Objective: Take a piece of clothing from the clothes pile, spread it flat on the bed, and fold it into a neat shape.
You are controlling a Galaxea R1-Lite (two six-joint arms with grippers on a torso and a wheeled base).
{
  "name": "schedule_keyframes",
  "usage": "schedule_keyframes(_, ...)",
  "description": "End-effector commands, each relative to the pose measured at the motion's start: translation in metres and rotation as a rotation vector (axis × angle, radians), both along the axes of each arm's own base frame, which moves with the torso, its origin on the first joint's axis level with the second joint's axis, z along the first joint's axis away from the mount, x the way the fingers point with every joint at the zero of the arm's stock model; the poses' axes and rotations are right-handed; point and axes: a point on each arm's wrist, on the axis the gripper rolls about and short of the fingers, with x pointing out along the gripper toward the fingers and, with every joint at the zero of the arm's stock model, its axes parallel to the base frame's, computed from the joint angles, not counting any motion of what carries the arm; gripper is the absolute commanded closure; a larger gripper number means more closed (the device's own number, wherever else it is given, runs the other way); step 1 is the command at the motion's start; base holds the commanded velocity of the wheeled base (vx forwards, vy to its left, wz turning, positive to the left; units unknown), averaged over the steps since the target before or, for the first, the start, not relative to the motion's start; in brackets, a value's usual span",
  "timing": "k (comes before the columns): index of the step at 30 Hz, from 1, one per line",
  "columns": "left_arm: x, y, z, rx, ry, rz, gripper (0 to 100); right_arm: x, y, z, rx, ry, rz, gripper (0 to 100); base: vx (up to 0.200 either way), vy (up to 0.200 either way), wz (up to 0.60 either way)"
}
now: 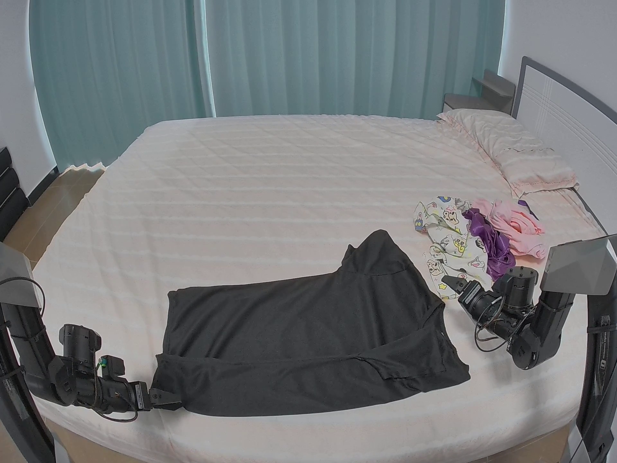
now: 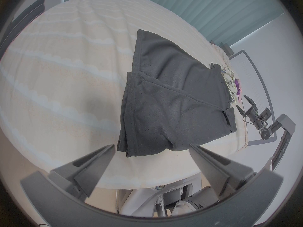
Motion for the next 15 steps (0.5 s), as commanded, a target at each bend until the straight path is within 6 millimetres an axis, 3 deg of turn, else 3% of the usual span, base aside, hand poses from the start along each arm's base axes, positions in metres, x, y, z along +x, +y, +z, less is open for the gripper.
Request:
schedule_keyframes(1, -0.0004, -0.0009, -0.0020, 0.011, 0.014, 0.001, 100, 0.0000, 0.0003, -0.0006, 0.000, 0.000, 0.001, 0, 0.000, 0.000, 0.00)
schedule_keyframes(15, -0.0080, 0.0061, -0.0045, 0.202, 0.072, 0.058, 100, 0.0008, 0.0009, -0.0023, -0.002, 0.003, 0.004, 0, 0.000, 0.000, 0.00)
